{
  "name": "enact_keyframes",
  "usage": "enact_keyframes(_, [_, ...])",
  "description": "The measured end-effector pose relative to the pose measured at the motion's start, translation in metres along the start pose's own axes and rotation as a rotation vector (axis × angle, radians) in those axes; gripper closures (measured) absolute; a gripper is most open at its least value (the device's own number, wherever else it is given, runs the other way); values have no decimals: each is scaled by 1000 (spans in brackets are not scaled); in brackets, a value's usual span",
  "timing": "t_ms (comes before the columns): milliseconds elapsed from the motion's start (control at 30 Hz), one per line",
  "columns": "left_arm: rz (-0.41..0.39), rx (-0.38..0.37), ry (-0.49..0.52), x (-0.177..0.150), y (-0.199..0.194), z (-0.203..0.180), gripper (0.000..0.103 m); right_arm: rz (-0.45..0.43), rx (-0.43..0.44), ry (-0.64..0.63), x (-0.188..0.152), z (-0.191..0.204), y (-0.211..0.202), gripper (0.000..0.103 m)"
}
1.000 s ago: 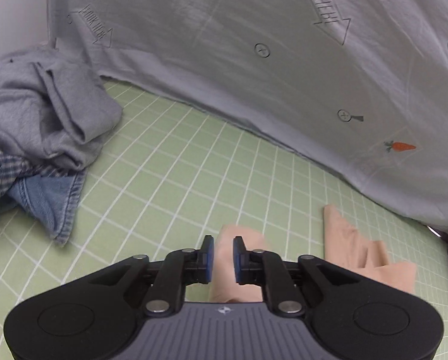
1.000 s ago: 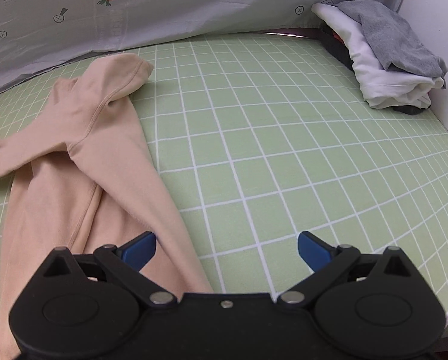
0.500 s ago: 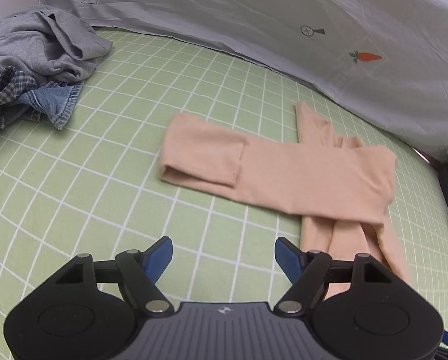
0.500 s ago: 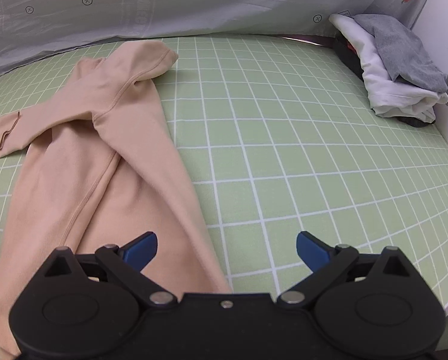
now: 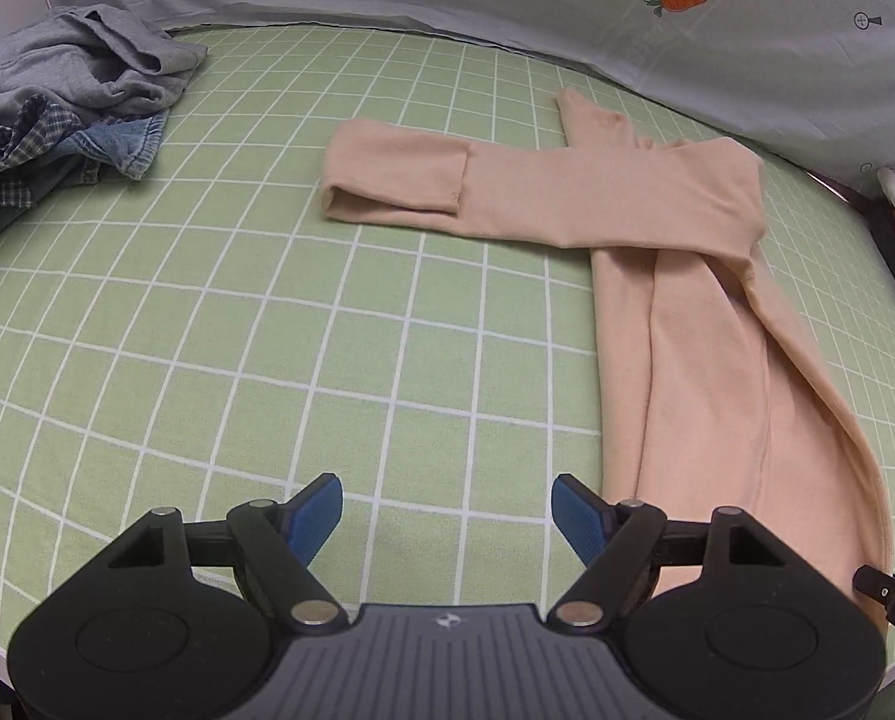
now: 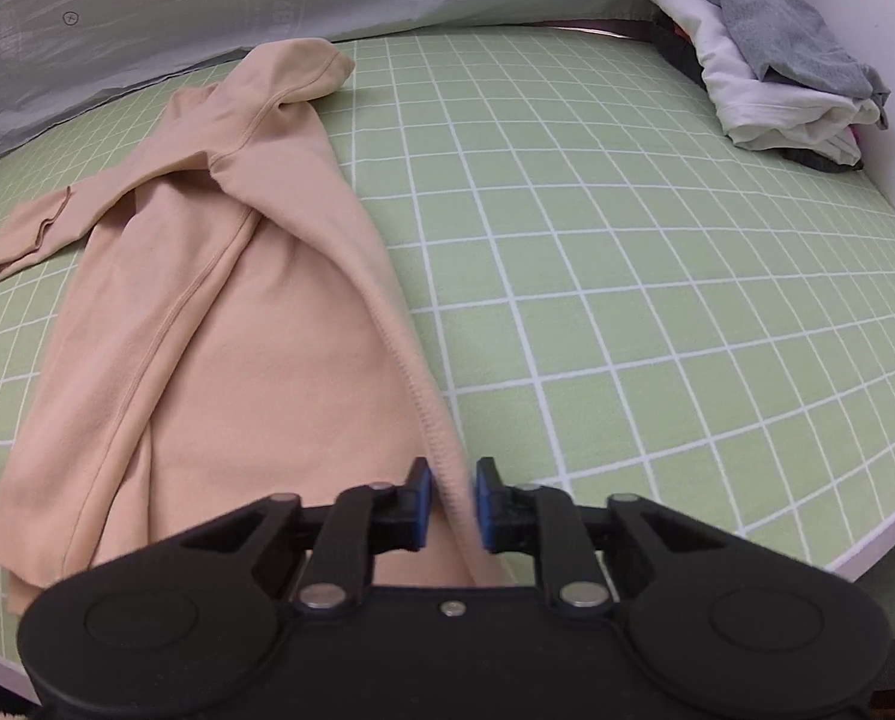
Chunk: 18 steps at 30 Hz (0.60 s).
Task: Fold clothes
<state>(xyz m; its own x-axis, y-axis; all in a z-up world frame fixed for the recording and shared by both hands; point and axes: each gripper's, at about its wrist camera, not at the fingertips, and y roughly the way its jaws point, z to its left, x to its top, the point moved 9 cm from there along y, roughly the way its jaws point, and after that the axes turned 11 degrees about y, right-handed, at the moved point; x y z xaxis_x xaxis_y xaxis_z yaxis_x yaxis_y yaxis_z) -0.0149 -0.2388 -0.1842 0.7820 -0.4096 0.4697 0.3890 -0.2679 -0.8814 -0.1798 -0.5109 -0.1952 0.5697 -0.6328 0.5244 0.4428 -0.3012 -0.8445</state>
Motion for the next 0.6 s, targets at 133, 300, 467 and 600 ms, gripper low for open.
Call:
enact_keyframes(133, [6,-6,37,-8,-4,-7,26,-33,61,14,-1,7,-16,99])
enact_keyframes(300, [20,-5,70,-19,-7,-10,26,-23,192,44,3,34,-28,100])
enact_keyframes(467, [36,7,72,-31,-10,-4,26,13,324,36,-2,75,-34,99])
enact_keyframes(600, [57,19,60,-39,-10,4,26,99,342,-15,-25,98,-16,98])
